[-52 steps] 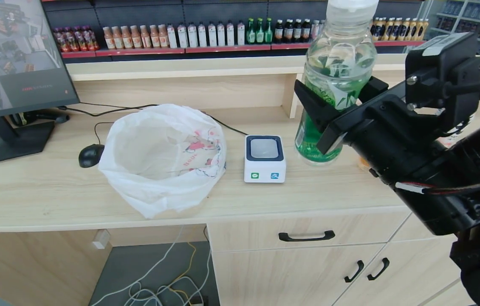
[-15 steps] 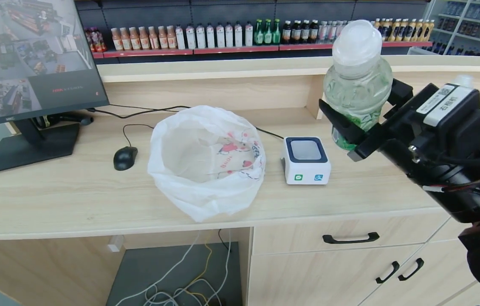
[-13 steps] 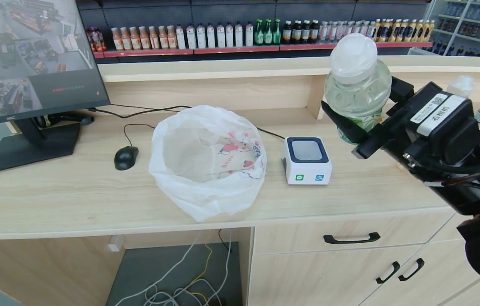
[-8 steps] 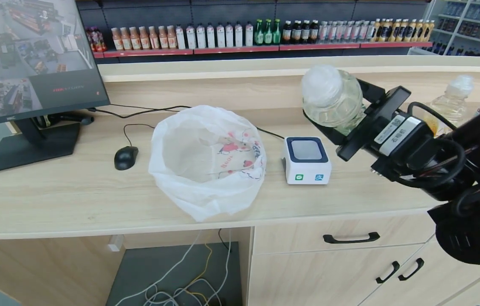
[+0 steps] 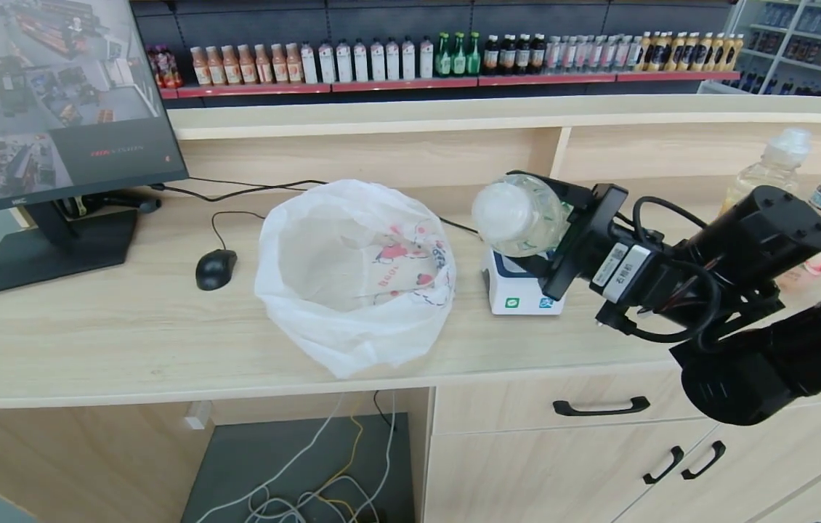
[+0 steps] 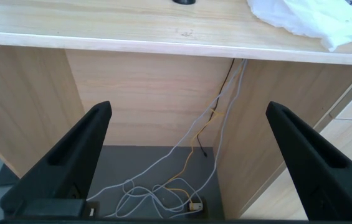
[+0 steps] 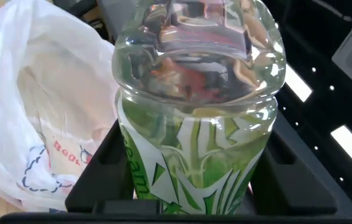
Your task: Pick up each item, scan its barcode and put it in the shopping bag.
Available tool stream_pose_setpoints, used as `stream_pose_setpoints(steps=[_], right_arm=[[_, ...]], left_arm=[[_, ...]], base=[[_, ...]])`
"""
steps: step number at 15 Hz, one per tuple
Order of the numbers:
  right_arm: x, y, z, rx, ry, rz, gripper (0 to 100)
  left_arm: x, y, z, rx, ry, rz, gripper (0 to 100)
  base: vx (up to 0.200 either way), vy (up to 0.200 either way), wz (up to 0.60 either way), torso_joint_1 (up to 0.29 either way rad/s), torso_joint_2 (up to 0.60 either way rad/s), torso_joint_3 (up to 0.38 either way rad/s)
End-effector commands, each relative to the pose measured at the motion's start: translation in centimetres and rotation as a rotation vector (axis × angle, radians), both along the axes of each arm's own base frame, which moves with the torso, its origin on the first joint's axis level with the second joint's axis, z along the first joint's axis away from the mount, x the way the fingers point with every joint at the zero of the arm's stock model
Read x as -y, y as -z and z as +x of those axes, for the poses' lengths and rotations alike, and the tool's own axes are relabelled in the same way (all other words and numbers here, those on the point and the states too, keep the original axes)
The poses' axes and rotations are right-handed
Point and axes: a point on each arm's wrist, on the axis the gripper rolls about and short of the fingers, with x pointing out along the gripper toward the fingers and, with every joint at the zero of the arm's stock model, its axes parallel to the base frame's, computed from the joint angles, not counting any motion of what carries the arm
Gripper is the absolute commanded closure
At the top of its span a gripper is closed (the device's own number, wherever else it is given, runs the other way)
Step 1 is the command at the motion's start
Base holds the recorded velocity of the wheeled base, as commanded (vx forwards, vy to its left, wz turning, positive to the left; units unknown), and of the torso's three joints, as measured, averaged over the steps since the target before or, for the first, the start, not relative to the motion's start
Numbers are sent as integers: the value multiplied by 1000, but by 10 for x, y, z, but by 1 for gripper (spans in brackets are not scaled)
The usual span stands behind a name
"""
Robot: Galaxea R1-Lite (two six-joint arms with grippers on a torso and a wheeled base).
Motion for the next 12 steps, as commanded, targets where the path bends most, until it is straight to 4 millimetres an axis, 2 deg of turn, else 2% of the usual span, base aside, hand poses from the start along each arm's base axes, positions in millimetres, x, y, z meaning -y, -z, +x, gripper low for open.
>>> stream_pose_setpoints(steps=[1, 2, 4, 6, 12], right_arm=[[11, 14, 16, -20, 12, -33, 100], [18, 14, 19, -1, 24, -47, 100], [18, 14, 22, 22, 16, -56, 100], [13, 25, 34, 63, 7, -92, 100], [11, 29, 36, 108, 18, -116, 100]], left_arm=[[0, 0, 0, -1, -1, 0, 0], [0, 0, 0, -1, -1, 0, 0], [0, 0, 0, -1, -1, 0, 0], [0, 0, 0, 1, -1, 0, 0], [0, 0, 0, -1, -1, 0, 0]], base=[[0, 0, 0, 0, 0, 0], [0, 0, 0, 0, 0, 0], [0, 0, 0, 0, 0, 0], [0, 0, 0, 0, 0, 0], [0, 0, 0, 0, 0, 0]])
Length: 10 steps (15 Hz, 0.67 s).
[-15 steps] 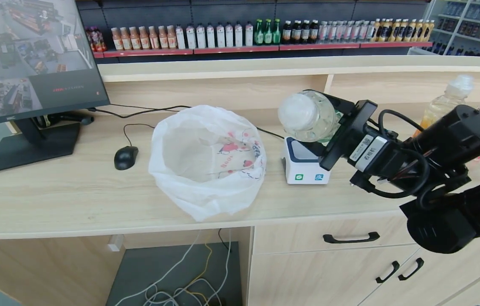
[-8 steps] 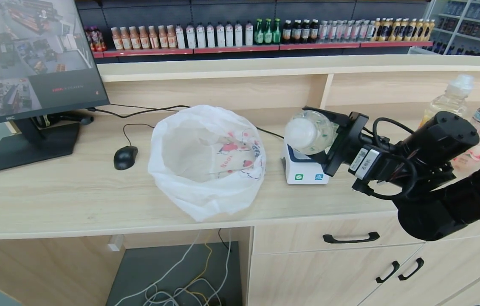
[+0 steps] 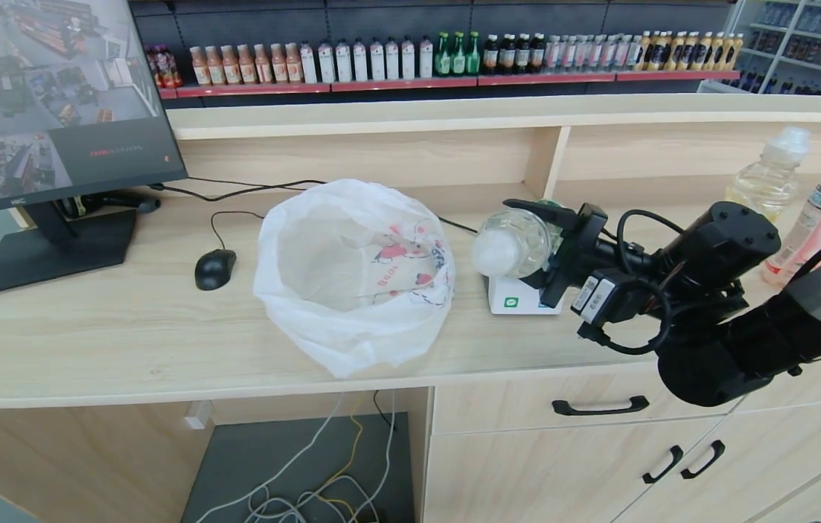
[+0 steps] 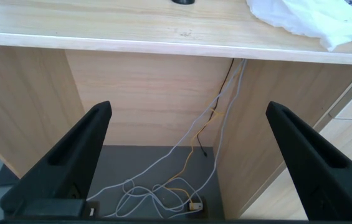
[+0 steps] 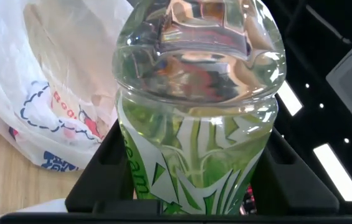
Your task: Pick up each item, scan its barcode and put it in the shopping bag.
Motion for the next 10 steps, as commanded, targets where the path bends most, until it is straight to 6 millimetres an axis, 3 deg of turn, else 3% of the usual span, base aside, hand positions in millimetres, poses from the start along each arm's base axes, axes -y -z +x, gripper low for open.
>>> stream_pose_setpoints(steps=[1, 10], right_arm=[[-1, 3, 1, -6, -3, -3, 100], [0, 9, 0, -14, 1, -16, 100]], left_arm=[[0, 0, 0, 1, -1, 0, 0], [0, 0, 0, 0, -1, 0, 0]], base=[[0, 0, 0, 0, 0, 0], [0, 0, 0, 0, 0, 0]])
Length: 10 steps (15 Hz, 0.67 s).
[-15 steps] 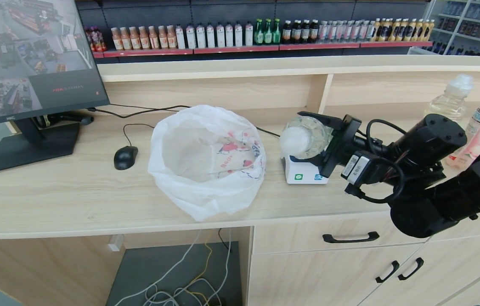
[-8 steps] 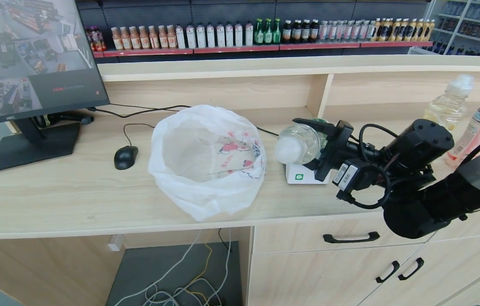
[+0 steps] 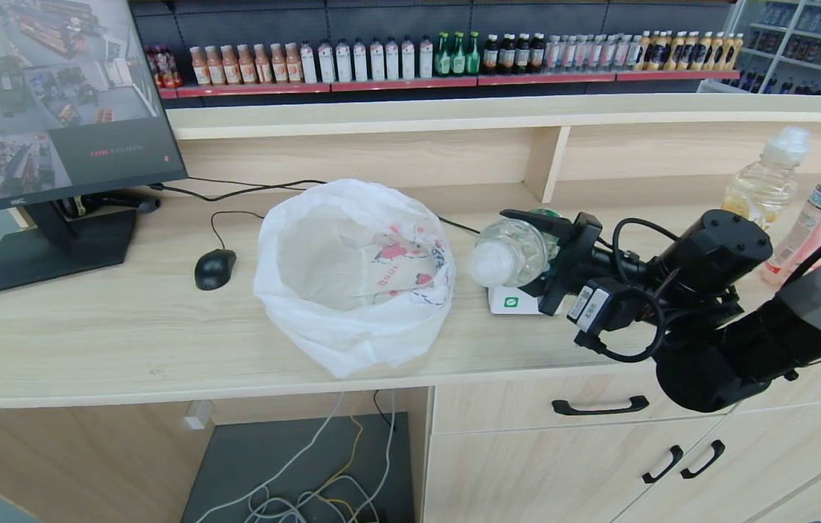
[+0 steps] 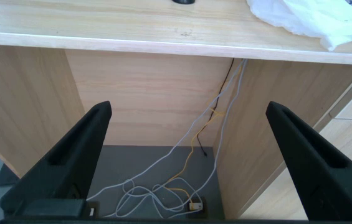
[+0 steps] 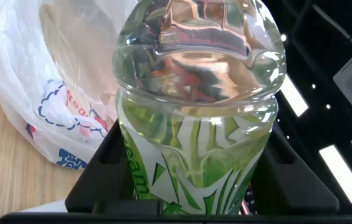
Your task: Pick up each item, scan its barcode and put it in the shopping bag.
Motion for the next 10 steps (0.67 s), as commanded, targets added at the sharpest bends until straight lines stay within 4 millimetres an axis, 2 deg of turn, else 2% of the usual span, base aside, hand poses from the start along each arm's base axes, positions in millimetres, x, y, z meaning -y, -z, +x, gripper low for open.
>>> stream_pose_setpoints(steps=[1, 10], right_arm=[[0, 0, 0, 1, 0, 1, 100], [0, 0, 0, 1, 0, 0, 100]], left_arm=[[0, 0, 0, 0, -1, 0, 0], [0, 0, 0, 1, -1, 0, 0]], base=[[0, 0, 0, 0, 0, 0], [0, 0, 0, 0, 0, 0]])
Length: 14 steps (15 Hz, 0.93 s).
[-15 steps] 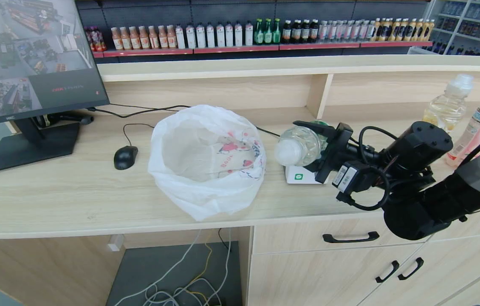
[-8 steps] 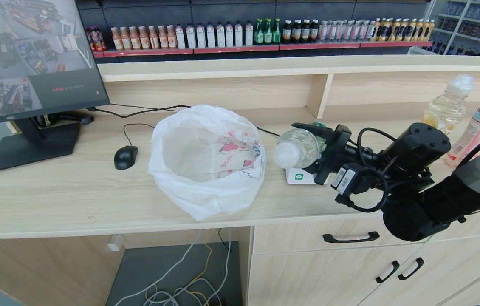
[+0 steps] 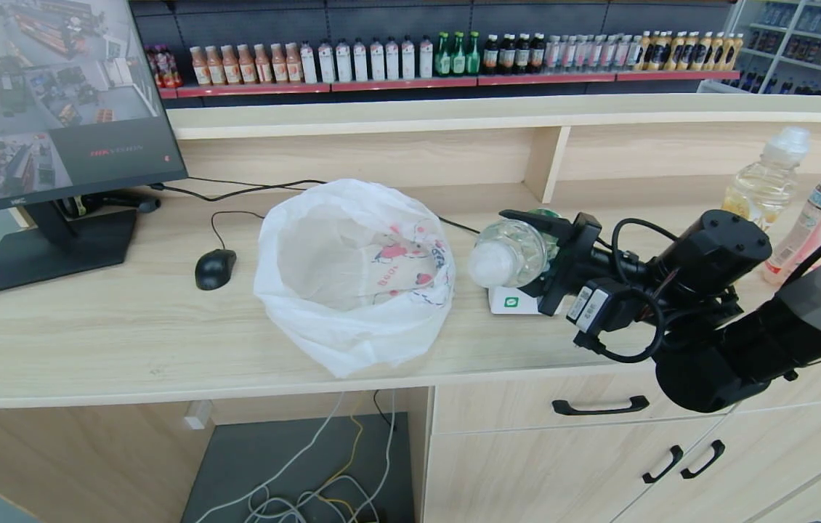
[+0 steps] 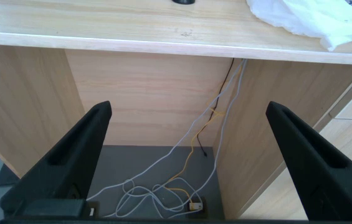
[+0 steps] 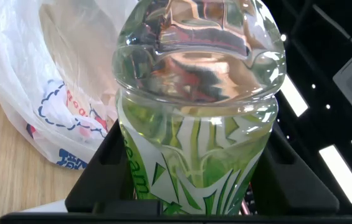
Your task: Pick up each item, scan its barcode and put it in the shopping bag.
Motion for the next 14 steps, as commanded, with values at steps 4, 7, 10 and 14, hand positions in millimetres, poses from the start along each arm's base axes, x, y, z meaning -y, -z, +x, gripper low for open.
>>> stream_pose_setpoints(steps=[4, 7, 10, 14], right_arm=[[0, 0, 0, 1, -1, 0, 100], [0, -2, -1, 7, -1, 2, 100], [0, -3, -2, 7, -2, 3, 100], [-1, -17, -9, 33, -6, 21, 100]], left_arm=[[0, 0, 0, 1, -1, 0, 0], [0, 0, 0, -1, -1, 0, 0], [0, 0, 0, 1, -1, 0, 0], [0, 0, 0, -1, -1, 0, 0]], base=[[0, 0, 0, 0, 0, 0], [0, 0, 0, 0, 0, 0], [0, 0, 0, 0, 0, 0], [0, 0, 0, 0, 0, 0]])
